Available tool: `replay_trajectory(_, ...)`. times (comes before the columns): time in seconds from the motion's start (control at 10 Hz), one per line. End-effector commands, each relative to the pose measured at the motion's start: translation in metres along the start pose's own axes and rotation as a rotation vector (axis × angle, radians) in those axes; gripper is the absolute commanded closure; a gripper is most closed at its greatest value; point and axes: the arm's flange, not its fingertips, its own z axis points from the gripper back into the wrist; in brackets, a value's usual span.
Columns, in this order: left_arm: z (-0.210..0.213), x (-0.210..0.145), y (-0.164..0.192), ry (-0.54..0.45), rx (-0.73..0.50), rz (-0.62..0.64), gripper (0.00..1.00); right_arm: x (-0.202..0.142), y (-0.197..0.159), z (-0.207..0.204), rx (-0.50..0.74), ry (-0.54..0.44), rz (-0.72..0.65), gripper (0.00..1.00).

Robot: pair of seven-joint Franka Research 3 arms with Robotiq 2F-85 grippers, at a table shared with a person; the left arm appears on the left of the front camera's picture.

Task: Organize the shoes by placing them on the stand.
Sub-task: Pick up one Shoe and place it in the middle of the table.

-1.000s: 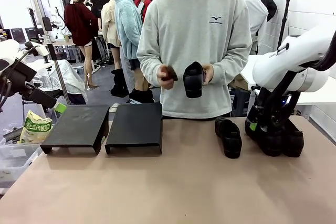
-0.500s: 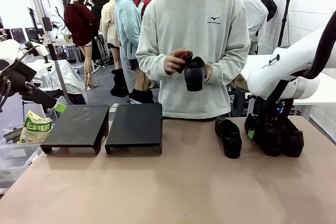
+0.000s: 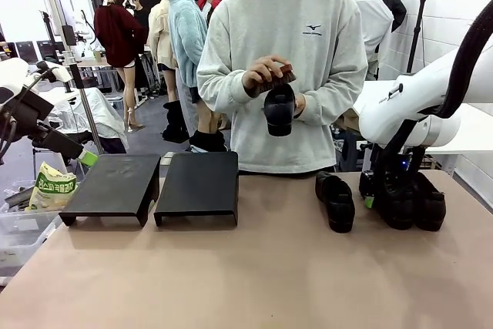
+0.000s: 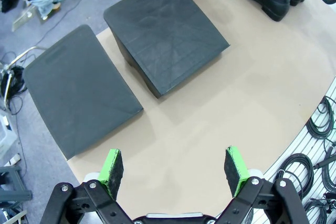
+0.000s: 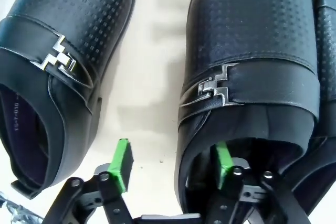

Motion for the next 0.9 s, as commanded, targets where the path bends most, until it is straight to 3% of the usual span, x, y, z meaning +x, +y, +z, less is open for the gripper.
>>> replay_trajectory(0.0,0.0004,-0.0003,0.0005,0.0,0.0,-0.006,0.0,0.005,-0.0006,0.001,-0.026,0.015,-0.027,0.71)
replay_trajectory(0.1,0.0004,-0.0003,0.0005,0.0,0.0,-0.006,0.0,0.0062,-0.0015,0.0004,-0.05,-0.001,-0.039,0.89)
replay_trajectory(0.2,0.0004,-0.0003,0.0005,0.0,0.0,-0.006,0.0,0.0069,-0.0017,-0.0003,-0.063,-0.011,-0.05,1.0)
replay_trajectory(0.8,0.0004,-0.0003,0.0005,0.0,0.0,-0.006,0.0,0.0069,-0.004,0.0007,-0.059,-0.011,-0.087,1.0)
